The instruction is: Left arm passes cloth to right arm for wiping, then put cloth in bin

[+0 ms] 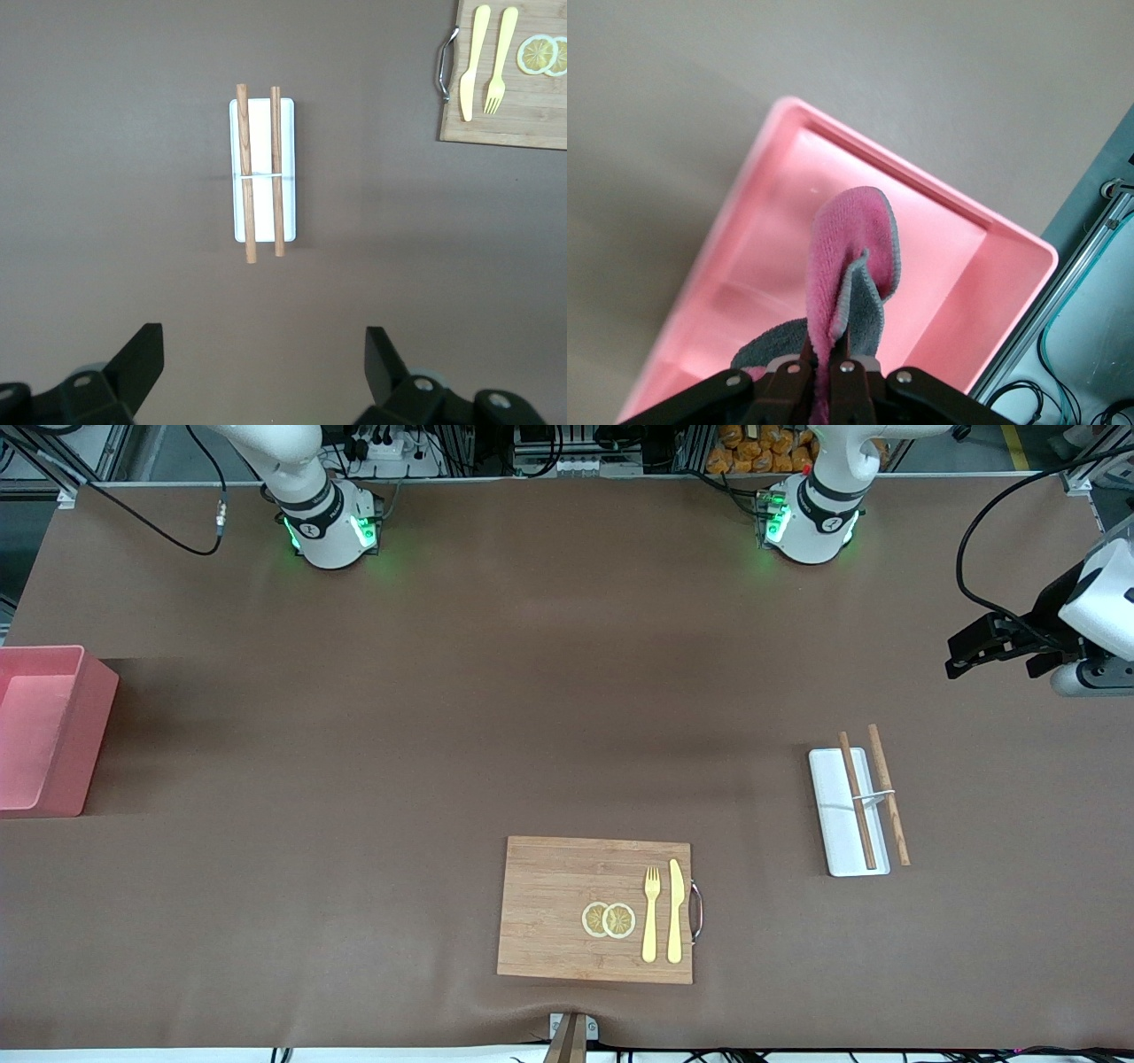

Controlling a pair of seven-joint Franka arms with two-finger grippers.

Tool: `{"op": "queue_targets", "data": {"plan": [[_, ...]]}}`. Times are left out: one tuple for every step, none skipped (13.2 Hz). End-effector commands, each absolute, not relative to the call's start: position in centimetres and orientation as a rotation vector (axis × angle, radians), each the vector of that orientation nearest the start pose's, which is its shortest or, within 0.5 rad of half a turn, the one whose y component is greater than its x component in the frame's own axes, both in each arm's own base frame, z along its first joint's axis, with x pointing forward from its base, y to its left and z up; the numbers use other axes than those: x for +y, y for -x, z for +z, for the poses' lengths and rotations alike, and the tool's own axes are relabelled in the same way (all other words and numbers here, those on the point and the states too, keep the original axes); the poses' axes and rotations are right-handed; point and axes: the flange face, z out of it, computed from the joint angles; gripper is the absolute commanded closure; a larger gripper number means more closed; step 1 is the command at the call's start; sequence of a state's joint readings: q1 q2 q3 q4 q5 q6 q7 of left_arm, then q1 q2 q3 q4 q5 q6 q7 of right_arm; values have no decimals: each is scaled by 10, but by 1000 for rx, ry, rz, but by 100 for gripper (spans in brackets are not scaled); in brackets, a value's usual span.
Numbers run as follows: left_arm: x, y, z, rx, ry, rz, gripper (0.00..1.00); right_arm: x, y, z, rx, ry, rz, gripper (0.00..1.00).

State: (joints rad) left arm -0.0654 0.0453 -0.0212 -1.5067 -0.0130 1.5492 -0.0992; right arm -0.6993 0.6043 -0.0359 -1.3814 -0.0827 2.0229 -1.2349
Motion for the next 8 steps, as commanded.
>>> {"op": "queue_targets", "data": {"plan": [[-51,-562,631,-14,3151,-23,0,-521,-526,308,-905,3087,82,100],[-51,-562,631,-14,3151,-23,0,-520,-525,301,-896,3078,86,62],[-51,-562,631,-14,3151,-25,0,-519,-525,292,-892,3065,91,1],[-51,-562,632,-14,3151,-25,0,-518,-524,289,-870,3054,70,0],[-51,-562,632,-14,3153,-25,0,-516,-525,288,-845,3041,40,0],[-51,-562,631,-14,3151,-23,0,-513,-524,288,-816,3018,24,0],[-51,-562,630,-14,3153,-20,0,-507,-525,295,-771,2976,1,0],[-51,-564,628,-14,3153,-18,0,-495,-532,312,-773,2952,-11,0]]}}
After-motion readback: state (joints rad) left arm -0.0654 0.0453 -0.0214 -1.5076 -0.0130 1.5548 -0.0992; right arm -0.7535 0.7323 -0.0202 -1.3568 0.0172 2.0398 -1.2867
